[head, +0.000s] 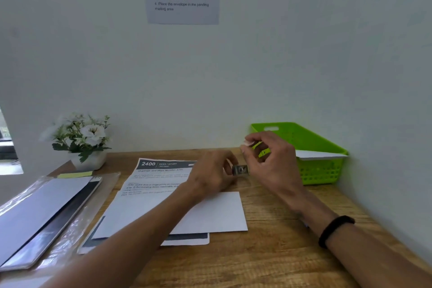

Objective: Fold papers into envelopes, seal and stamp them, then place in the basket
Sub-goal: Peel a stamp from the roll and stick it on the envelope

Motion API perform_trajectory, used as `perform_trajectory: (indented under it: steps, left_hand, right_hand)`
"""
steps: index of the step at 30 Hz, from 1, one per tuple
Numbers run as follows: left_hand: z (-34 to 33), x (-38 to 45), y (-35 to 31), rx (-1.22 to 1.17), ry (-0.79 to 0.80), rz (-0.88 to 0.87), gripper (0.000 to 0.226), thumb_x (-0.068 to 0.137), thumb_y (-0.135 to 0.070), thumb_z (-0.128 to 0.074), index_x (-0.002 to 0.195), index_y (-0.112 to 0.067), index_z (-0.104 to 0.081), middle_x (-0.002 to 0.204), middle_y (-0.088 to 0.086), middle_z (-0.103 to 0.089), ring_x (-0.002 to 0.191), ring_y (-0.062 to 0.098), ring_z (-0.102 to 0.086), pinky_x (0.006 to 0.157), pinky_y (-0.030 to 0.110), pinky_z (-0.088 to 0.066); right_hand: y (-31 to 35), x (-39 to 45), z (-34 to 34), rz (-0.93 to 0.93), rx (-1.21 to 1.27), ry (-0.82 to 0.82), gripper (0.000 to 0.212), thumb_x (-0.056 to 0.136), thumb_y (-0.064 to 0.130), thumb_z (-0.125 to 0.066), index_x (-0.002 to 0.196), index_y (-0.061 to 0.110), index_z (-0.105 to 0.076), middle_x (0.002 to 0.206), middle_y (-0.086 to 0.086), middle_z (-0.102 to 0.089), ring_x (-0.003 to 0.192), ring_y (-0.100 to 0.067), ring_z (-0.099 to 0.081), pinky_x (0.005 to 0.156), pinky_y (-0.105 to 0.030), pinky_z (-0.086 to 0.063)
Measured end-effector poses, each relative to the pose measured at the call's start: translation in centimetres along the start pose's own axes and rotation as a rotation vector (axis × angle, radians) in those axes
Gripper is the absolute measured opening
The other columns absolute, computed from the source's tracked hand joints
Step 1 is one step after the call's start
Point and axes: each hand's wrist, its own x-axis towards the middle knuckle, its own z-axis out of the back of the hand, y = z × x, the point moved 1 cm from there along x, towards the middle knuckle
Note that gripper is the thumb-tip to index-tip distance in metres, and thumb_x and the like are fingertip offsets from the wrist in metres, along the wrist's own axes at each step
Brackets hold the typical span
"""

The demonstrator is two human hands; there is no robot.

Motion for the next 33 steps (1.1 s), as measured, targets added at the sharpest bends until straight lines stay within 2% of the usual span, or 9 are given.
perform_trajectory:
  steps: [3,5,7,9,11,16,22,30,33]
  left_hand:
    - [1.2,-0.5,0.6,-0.106,0.075,0.036,0.05,0.083,-0.023,-0.085,0.129,-0.024,-0.068,0.102,-0.008,-0.073,0.084,0.007,-0.069,0.076,0.022,-0.06]
    - [2.5,-1.4,0.4,-0.198,0.021,0.085,0.04,0.091,-0.024,-0.079,0.13,-0.024,-0.067,0.1,-0.006,-0.075,0.086,0.004,-0.068,0.071,0.01,-0.051]
    - [3.7,-2.7,0.2,-0.362,-0.06,0.182,0.031,0.098,-0.035,-0.07,0.128,-0.027,-0.068,0.101,-0.006,-0.076,0.093,0.006,-0.07,0.079,0.017,-0.054]
    - [4.7,-4.2,0.2,-0.523,-0.088,0.254,0.035,0.1,-0.047,-0.063,0.128,-0.027,-0.069,0.103,-0.008,-0.078,0.098,0.01,-0.072,0.086,0.029,-0.059]
    - [5.5,-5.5,0.2,-0.628,-0.087,0.277,0.04,0.094,-0.052,-0.068,0.127,-0.03,-0.07,0.106,-0.01,-0.078,0.101,0.01,-0.073,0.087,0.029,-0.06]
    - [6.4,-7.6,0.5,-0.72,-0.106,0.262,0.035,0.083,-0.041,-0.084,0.117,-0.035,-0.075,0.103,-0.003,-0.08,0.1,0.009,-0.074,0.085,0.031,-0.061]
    - [6.2,-8.1,0.8,-0.707,-0.086,0.29,0.02,0.089,-0.025,-0.083,0.107,-0.031,-0.077,0.094,0.005,-0.079,0.091,0.016,-0.075,0.083,0.034,-0.059]
    - [5.9,-8.2,0.5,-0.611,-0.123,0.244,0.025,0.083,-0.053,-0.081,0.1,-0.034,-0.079,0.092,-0.01,-0.079,0.091,0.008,-0.073,0.082,0.033,-0.061]
    - [5.8,-8.2,0.6,-0.603,-0.146,0.233,0.017,0.087,-0.043,-0.081,0.099,-0.031,-0.081,0.09,-0.009,-0.079,0.085,0.006,-0.073,0.079,0.032,-0.059]
  right_hand:
    - [0.2,0.0,0.1,-0.097,0.064,0.031,0.02,0.089,0.038,-0.078,0.101,0.022,-0.074,0.093,0.014,-0.071,0.077,-0.004,-0.068,0.059,-0.013,-0.054]
    - [0.4,0.0,0.1,-0.177,0.14,0.043,0.013,0.091,0.036,-0.076,0.095,0.024,-0.075,0.089,0.016,-0.073,0.077,-0.004,-0.069,0.059,-0.013,-0.051]
    - [0.6,0.0,-0.1,-0.241,0.225,0.08,0.006,0.092,0.028,-0.077,0.097,0.025,-0.077,0.087,0.015,-0.075,0.076,-0.007,-0.071,0.061,-0.023,-0.058]
    - [1.1,-0.1,-0.4,-0.275,0.305,0.163,0.018,0.091,0.021,-0.077,0.109,0.026,-0.076,0.087,0.012,-0.075,0.074,-0.014,-0.073,0.062,-0.038,-0.064]
    - [1.9,-0.4,-0.7,-0.274,0.36,0.26,0.033,0.091,0.014,-0.077,0.121,0.027,-0.071,0.086,0.005,-0.074,0.07,-0.019,-0.073,0.062,-0.044,-0.065]
    - [3.0,-1.2,-1.2,-0.238,0.36,0.446,0.049,0.089,0.01,-0.077,0.129,0.032,-0.062,0.085,-0.004,-0.073,0.077,-0.024,-0.072,0.068,-0.041,-0.062]
    - [3.0,-1.2,-1.2,-0.26,0.361,0.464,0.044,0.088,0.011,-0.078,0.126,0.029,-0.063,0.083,0.0,-0.078,0.08,-0.022,-0.074,0.066,-0.034,-0.061]
    - [3.4,-1.3,-1.2,-0.389,0.468,0.458,0.033,0.089,0.015,-0.08,0.119,0.02,-0.066,0.077,-0.005,-0.08,0.075,-0.022,-0.077,0.071,-0.038,-0.065]
    - [3.2,-1.3,-1.3,-0.435,0.499,0.454,0.028,0.092,0.007,-0.075,0.118,0.018,-0.067,0.075,-0.011,-0.079,0.073,-0.025,-0.078,0.073,-0.041,-0.065]
